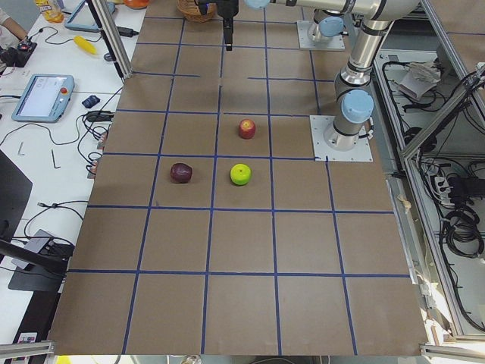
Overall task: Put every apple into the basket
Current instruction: 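Lower the left gripper onto the red apple and grasp it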
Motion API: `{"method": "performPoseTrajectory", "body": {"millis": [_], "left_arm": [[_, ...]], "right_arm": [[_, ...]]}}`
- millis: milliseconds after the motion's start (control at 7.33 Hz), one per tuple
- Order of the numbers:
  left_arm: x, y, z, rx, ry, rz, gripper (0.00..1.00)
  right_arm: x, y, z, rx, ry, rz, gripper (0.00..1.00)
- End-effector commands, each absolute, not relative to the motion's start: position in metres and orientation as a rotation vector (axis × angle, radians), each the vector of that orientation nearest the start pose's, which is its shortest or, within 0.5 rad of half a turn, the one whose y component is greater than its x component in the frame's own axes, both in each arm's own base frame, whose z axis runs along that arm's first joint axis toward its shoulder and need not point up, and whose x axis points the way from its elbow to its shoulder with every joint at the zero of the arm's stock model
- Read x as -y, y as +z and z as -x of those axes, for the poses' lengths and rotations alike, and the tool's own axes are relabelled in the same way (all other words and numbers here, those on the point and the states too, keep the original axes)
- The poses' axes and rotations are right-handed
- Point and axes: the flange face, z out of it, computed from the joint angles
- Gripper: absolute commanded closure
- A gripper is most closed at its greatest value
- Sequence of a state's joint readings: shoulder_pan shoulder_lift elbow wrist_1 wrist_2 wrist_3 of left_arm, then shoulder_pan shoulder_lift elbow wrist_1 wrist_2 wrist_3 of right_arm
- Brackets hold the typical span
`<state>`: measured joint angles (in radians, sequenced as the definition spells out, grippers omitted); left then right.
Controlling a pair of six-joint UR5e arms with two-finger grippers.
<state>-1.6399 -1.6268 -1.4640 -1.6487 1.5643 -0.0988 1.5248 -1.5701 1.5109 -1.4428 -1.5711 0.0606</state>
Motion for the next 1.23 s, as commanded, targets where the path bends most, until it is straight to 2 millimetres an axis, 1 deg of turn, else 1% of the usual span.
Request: {"method": "performPoseTrajectory", "body": {"millis": [0, 136, 273, 409, 545, 682, 818, 955, 1091], "left_arm": [[0.501, 0.505, 0.169, -3.142, 0.039, 0.046, 0.00], [0.500, 0.506, 0.167, -3.142, 0.041, 0.051, 0.00], [0.499, 0.501, 0.162, -3.138, 0.065, 0.048, 0.00], [0.495, 0.488, 0.149, -3.106, 0.103, -0.022, 0.00], [0.487, 0.469, 0.138, -3.057, 0.152, -0.094, 0.00], [0.483, 0.448, 0.130, -3.049, 0.194, -0.086, 0.00], [0.488, 0.411, 0.097, -3.046, 0.289, 0.000, 0.00], [0.479, 0.369, 0.054, -3.065, 0.424, -0.027, 0.02], [0.473, 0.328, 0.020, -3.090, 0.383, -0.105, 0.04]], "right_arm": [[0.490, 0.505, -0.111, -3.136, 0.108, -0.166, 0.00], [0.490, 0.504, -0.111, -3.137, 0.111, -0.166, 0.00], [0.490, 0.505, -0.111, -3.136, 0.108, -0.168, 0.00], [0.490, 0.504, -0.111, -3.137, 0.111, -0.166, 0.00], [0.490, 0.504, -0.111, -3.137, 0.113, -0.166, 0.00], [0.490, 0.504, -0.111, -3.137, 0.116, -0.168, 0.00], [0.490, 0.504, -0.111, -3.139, 0.118, -0.166, 0.00], [0.490, 0.504, -0.111, -3.137, 0.118, -0.166, 0.00], [0.490, 0.503, -0.111, -3.137, 0.120, -0.168, 0.00]]}}
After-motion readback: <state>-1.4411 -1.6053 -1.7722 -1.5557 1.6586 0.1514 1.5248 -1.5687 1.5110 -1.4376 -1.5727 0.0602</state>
